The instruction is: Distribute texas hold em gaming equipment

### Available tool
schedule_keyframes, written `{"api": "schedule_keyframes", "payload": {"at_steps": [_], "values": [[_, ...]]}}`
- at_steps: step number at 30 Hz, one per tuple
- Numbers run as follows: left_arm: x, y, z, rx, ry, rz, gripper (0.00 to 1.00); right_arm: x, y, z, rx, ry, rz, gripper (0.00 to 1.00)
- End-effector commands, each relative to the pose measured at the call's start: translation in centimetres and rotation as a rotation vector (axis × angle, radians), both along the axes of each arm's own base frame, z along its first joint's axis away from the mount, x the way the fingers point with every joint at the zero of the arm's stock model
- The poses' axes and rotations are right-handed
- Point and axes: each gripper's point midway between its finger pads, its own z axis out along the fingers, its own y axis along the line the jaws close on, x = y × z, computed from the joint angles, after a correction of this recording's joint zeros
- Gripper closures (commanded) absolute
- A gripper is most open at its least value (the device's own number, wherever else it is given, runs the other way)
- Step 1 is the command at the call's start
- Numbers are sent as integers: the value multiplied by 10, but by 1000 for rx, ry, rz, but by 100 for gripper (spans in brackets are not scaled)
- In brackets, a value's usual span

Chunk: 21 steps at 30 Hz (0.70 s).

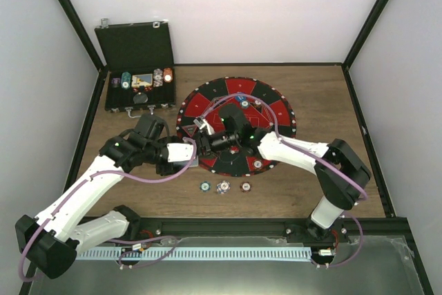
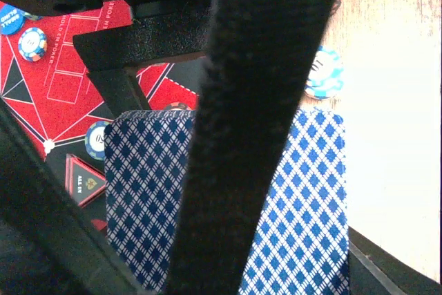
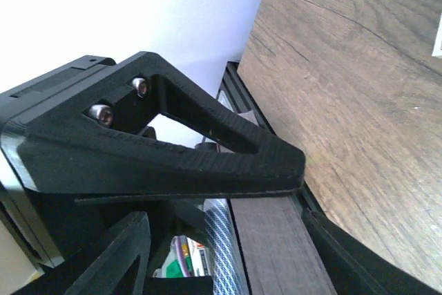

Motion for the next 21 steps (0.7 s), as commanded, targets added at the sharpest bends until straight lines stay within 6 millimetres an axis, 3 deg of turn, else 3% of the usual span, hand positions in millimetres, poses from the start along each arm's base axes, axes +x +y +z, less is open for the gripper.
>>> {"api": "schedule_keyframes", "payload": {"at_steps": [1,11,21], "values": [[-1,-4,9,-24,-3,-11,92,2,-1,-6,-49,-36,9,38],[-3,-8,14,-45,44,-2,93,3,-7,-22,-82,-29,9,39],[-1,-8,16,-53,52,21,93,19,-42,-41,-135,-22,-45,42]]}}
